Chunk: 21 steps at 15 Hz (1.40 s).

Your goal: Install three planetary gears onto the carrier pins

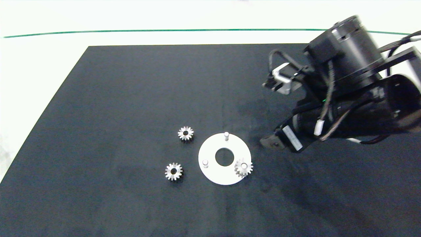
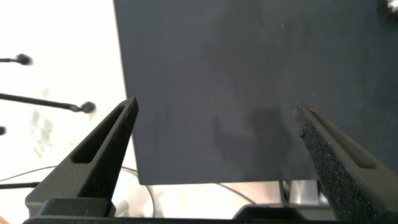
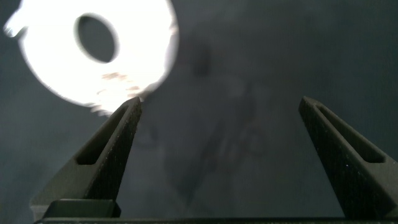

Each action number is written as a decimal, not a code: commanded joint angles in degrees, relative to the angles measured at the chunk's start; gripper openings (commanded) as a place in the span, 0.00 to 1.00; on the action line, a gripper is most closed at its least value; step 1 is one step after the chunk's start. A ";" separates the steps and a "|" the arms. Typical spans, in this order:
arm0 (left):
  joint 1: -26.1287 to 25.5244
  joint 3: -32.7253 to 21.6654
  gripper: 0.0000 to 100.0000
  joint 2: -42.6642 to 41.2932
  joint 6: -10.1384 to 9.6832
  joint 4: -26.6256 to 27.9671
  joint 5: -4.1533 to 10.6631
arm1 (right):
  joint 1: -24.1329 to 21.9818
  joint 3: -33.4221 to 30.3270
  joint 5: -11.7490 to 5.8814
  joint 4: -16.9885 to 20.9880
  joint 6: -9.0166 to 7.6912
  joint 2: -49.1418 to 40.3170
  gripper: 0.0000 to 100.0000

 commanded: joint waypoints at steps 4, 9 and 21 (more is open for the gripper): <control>-19.25 -0.45 1.00 14.54 -7.10 -1.02 0.02 | -12.50 7.54 -0.28 0.12 6.78 -25.27 1.00; -29.97 -0.10 1.00 24.65 -10.61 -8.23 0.38 | -14.08 12.38 -0.28 0.21 8.98 -35.20 1.00; -49.83 6.05 1.00 45.04 -10.17 -33.72 11.10 | -14.25 17.48 -0.28 0.12 8.98 -43.55 1.00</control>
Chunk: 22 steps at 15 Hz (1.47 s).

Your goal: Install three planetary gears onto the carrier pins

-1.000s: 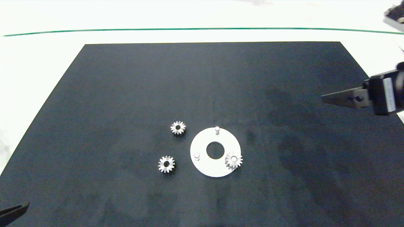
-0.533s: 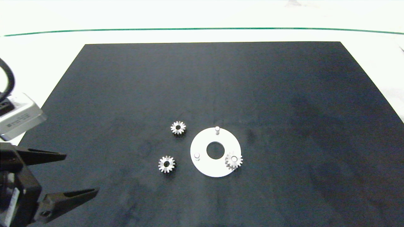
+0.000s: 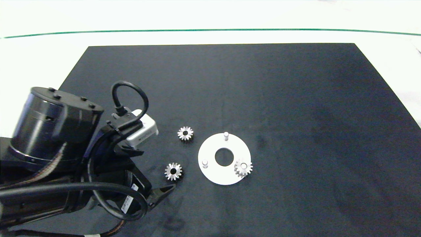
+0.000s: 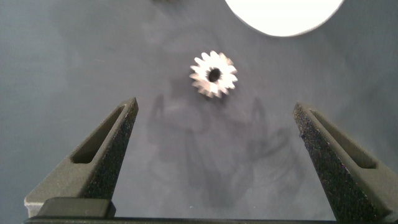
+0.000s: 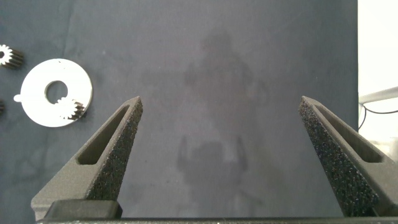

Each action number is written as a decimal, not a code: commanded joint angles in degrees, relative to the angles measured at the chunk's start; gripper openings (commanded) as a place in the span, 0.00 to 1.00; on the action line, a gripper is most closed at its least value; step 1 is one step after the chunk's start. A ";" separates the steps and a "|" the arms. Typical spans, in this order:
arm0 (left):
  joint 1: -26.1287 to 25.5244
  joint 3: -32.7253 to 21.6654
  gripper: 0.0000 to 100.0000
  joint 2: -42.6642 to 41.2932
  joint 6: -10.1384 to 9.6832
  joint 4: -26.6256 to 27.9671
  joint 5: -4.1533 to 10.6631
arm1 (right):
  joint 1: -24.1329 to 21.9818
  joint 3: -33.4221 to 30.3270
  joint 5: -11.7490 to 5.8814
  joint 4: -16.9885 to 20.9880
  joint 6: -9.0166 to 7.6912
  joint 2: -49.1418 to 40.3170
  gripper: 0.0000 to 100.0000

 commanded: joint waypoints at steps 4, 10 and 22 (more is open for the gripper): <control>-1.72 -2.67 1.00 7.15 0.87 0.50 0.23 | 0.09 0.14 -0.11 0.21 0.02 -1.93 1.00; -1.46 -4.78 1.00 13.30 4.21 -0.20 0.14 | 0.17 0.14 -0.03 0.12 -0.07 -2.19 1.00; 0.83 -4.52 1.00 15.06 8.07 -4.86 0.05 | 0.26 0.05 -0.11 0.03 -0.25 -3.16 1.00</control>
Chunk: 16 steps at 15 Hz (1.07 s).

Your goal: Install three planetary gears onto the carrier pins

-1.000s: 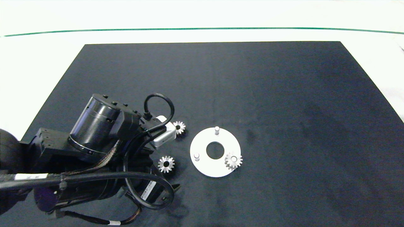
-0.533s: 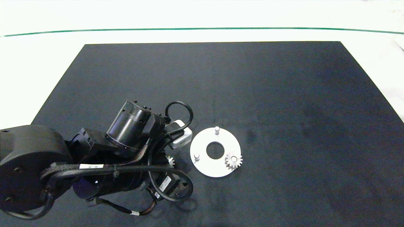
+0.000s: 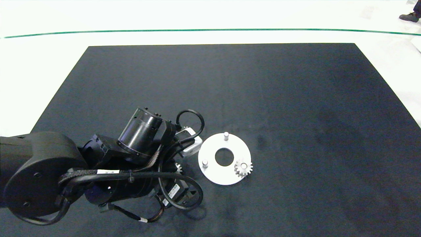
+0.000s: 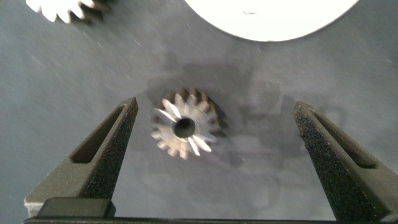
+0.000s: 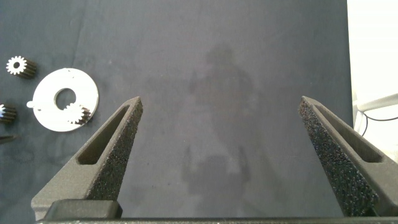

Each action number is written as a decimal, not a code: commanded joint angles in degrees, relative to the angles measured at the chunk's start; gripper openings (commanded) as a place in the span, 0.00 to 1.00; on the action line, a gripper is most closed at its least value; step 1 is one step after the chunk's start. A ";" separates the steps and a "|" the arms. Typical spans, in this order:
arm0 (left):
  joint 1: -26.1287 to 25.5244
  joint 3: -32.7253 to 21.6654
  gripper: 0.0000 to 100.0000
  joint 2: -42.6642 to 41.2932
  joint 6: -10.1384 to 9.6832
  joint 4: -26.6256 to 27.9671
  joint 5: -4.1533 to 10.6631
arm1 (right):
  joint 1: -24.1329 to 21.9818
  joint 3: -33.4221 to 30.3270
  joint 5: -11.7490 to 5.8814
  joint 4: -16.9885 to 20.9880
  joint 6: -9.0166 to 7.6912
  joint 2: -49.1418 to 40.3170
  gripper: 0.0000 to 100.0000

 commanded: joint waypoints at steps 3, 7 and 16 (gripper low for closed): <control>1.92 0.78 1.00 -0.02 1.57 -0.79 0.16 | 0.09 -0.01 -0.14 0.18 0.01 -0.07 1.00; 3.68 1.31 1.00 -0.02 2.80 -0.70 -0.01 | 0.09 -0.18 -0.05 0.18 -0.08 -0.51 1.00; 3.59 2.37 0.90 -0.54 3.06 -0.70 0.16 | 0.09 -0.01 0.39 0.18 -0.26 -0.51 1.00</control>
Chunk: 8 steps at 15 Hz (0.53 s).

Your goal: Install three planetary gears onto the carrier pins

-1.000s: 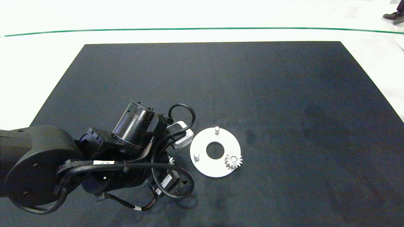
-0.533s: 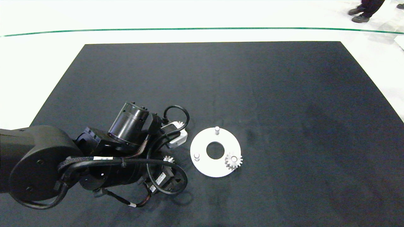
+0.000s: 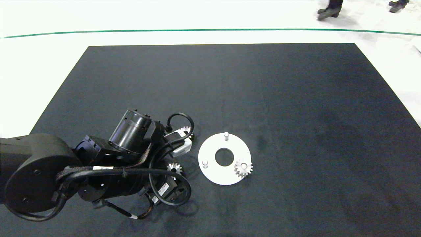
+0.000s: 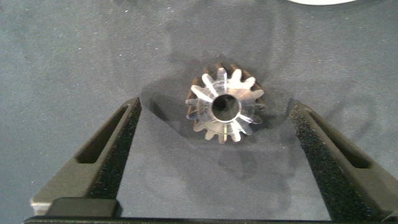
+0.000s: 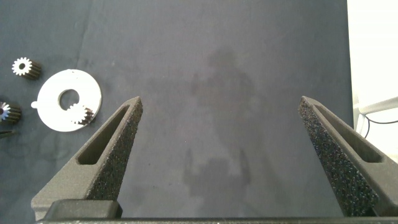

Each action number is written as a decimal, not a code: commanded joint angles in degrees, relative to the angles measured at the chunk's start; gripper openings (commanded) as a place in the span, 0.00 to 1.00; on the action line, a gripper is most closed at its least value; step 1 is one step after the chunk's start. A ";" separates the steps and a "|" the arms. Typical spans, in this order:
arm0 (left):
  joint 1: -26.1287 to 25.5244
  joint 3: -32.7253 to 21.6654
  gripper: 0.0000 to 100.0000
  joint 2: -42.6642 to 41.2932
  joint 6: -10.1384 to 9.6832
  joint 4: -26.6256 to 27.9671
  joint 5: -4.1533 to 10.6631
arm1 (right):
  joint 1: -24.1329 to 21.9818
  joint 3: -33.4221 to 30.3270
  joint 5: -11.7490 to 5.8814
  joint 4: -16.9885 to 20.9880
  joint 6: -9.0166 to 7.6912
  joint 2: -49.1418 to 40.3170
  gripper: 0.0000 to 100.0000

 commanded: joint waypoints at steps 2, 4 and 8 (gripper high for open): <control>-0.35 -0.22 0.86 0.05 0.09 0.10 0.14 | 0.02 0.04 -0.11 0.20 -0.01 0.14 1.00; -0.52 -0.39 0.83 0.14 0.00 0.10 0.14 | 0.02 0.04 -0.11 0.20 -0.01 0.14 1.00; -1.14 -0.22 0.74 0.05 -0.18 0.27 0.14 | 0.02 0.04 -0.11 0.20 -0.01 0.14 1.00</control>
